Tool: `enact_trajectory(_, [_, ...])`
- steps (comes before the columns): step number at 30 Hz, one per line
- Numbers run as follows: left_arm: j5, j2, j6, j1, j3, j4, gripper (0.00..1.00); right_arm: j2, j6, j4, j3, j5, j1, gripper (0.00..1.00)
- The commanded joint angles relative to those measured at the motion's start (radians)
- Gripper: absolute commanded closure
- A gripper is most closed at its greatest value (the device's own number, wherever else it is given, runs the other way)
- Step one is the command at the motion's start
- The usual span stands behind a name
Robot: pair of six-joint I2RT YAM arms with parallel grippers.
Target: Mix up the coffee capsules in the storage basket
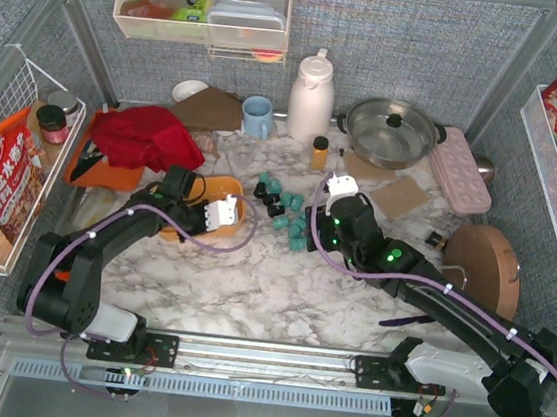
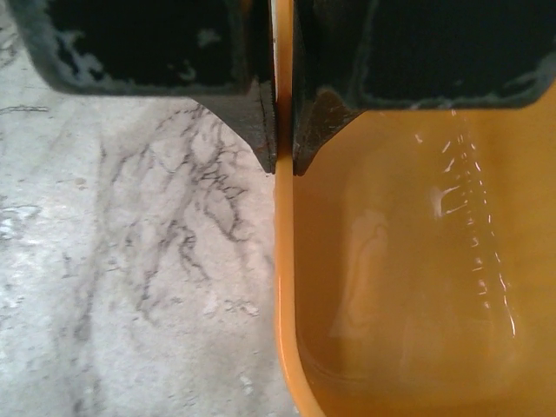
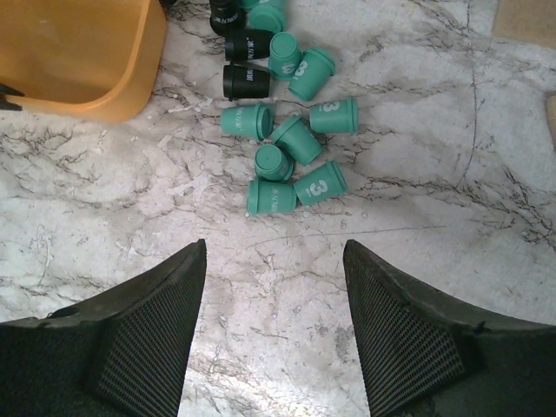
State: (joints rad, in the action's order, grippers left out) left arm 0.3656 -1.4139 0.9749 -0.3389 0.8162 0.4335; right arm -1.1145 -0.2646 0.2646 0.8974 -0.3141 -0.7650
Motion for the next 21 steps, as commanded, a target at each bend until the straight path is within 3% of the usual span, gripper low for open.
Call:
enact_trajectory(1, [-0.014, -0.039, 0.075, 0.038, 0.034, 0.008, 0.88, 0.001, -0.010, -0.010, 0.004, 0.005, 0.003, 0.31])
enact_trajectory(13, [-0.039, -0.191, 0.299, 0.098, 0.245, 0.198, 0.89, 0.004, -0.010, -0.002, -0.003, 0.009, 0.018, 0.31])
enact_trajectory(21, [-0.060, -0.215, 0.335, 0.118, 0.274, 0.236, 0.89, -0.007, -0.007, -0.005, 0.003, 0.024, 0.030, 0.31])
